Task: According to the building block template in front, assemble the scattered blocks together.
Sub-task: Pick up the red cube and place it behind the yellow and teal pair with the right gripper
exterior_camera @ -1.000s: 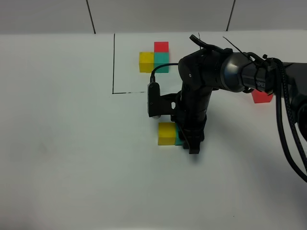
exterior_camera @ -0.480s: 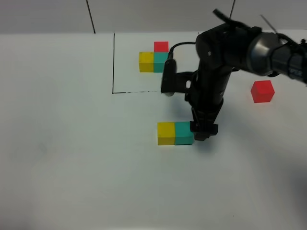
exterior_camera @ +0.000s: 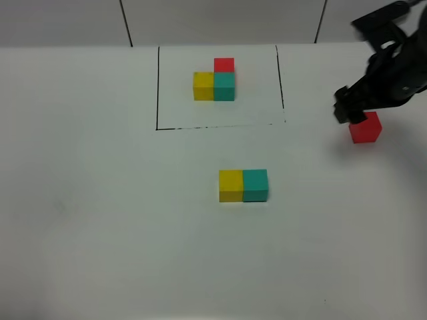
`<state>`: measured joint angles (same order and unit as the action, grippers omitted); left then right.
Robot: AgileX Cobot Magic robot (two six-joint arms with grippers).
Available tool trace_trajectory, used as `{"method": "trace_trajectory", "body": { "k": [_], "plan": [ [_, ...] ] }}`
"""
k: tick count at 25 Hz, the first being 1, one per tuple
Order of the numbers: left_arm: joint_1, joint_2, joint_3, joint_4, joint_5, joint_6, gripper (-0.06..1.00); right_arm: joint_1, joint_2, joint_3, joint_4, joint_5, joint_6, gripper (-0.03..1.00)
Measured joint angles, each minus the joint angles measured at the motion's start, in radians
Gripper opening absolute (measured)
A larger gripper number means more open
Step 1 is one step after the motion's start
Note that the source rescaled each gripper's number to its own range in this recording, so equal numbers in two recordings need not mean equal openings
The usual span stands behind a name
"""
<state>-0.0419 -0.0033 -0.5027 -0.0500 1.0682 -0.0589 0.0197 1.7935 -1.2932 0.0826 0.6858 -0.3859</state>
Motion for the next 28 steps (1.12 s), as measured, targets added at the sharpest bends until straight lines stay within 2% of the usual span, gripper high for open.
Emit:
{"method": "trace_trajectory", "body": {
  "k": [3,7,16,28],
  "plan": [
    [0.000,0.000,0.000,0.000,0.000,0.000,0.88,-0.056,-0.001,0.006,0.010,-0.052,0.035,0.72],
    [0.000,0.000,0.000,0.000,0.000,-0.001,0.88,-0.061,0.029,-0.022,0.027,-0.076,0.038,0.72],
    [0.000,0.000,0.000,0.000,0.000,-0.001,0.88,-0.085,0.228,-0.177,0.031,0.012,0.039,0.72],
    [0.000,0.000,0.000,0.000,0.000,-0.001,0.88,-0.084,0.337,-0.204,0.050,0.002,0.001,0.72]
  ]
}}
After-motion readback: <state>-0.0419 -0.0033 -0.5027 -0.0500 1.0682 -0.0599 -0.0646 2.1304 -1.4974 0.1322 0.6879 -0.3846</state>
